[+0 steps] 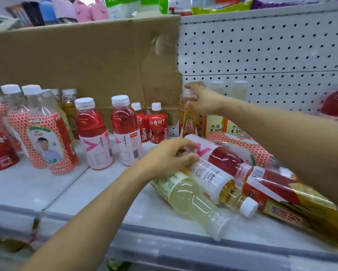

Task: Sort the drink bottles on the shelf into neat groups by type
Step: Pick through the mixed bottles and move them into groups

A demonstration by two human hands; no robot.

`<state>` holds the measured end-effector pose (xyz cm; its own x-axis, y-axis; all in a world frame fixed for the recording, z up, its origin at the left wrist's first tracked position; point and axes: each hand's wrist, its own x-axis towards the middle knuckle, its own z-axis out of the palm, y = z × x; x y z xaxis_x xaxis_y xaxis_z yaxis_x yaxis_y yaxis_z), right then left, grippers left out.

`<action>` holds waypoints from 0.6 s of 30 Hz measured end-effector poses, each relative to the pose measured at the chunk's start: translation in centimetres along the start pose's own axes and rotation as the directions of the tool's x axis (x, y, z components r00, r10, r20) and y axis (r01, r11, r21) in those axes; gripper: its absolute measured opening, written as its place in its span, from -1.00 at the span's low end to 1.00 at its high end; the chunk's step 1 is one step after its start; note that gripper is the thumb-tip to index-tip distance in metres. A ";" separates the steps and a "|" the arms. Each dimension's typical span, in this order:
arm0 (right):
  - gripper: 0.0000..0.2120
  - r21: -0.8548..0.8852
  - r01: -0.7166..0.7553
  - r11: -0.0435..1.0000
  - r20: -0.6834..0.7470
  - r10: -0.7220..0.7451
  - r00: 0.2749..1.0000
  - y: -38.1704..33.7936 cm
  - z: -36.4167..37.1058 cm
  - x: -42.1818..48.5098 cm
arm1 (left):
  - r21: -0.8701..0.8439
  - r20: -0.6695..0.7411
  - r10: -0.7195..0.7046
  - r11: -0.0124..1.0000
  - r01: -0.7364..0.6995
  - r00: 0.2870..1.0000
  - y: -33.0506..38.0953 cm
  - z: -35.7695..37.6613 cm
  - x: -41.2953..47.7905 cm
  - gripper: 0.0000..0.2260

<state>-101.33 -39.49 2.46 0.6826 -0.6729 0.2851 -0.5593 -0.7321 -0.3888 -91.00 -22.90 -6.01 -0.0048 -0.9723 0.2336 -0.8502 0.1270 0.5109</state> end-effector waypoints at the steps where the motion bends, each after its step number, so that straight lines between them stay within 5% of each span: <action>1: -0.38 0.011 0.002 1.000 -0.021 -0.002 1.000 -0.1 0.1 -0.1 | -0.024 -0.038 0.002 1.000 -0.002 0.999 -0.1 0.0 -0.1 -0.70; 6: -0.35 0.009 0.017 1.000 -0.044 -0.017 0.999 -0.8 -0.7 -4.4 | -0.046 -0.167 0.081 0.995 -0.089 0.983 -0.2 0.1 -1.6 -0.74; 13: -0.55 -0.153 0.004 0.988 0.279 0.040 0.959 -2.4 -0.4 -17.1 | 0.251 0.027 0.252 0.935 -0.251 0.967 -2.5 -0.5 -5.8 -0.39; 18: -0.38 -0.494 0.054 0.868 0.208 0.057 0.976 -3.3 1.7 -20.0 | 0.342 0.273 0.223 0.886 -0.312 0.936 -2.5 -2.4 -7.2 -0.19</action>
<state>-112.30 -23.40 -3.47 0.7322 -0.6771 0.0738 -0.6807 -0.7241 0.1111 -87.59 -15.70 -6.94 -0.3384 -0.9350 0.1064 -0.9323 0.3485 0.0968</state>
